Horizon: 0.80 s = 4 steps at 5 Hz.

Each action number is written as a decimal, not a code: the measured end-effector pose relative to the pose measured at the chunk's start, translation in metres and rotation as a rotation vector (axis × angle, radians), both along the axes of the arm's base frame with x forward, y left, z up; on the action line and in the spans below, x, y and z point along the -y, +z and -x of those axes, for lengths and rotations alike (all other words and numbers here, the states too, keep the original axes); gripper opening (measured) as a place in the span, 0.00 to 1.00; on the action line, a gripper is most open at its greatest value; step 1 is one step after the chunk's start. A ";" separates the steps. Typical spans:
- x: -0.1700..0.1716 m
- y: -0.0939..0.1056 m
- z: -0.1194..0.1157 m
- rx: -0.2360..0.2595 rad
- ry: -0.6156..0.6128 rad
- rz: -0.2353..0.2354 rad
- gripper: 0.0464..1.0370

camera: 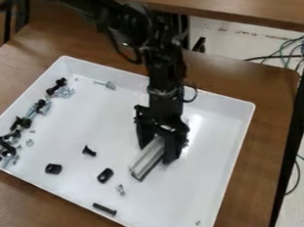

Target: Sweep into pile

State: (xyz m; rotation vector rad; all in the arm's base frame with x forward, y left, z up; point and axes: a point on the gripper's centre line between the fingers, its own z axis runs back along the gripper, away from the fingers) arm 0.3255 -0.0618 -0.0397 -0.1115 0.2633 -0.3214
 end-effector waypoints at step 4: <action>-0.105 0.076 0.045 0.074 0.432 -0.168 0.96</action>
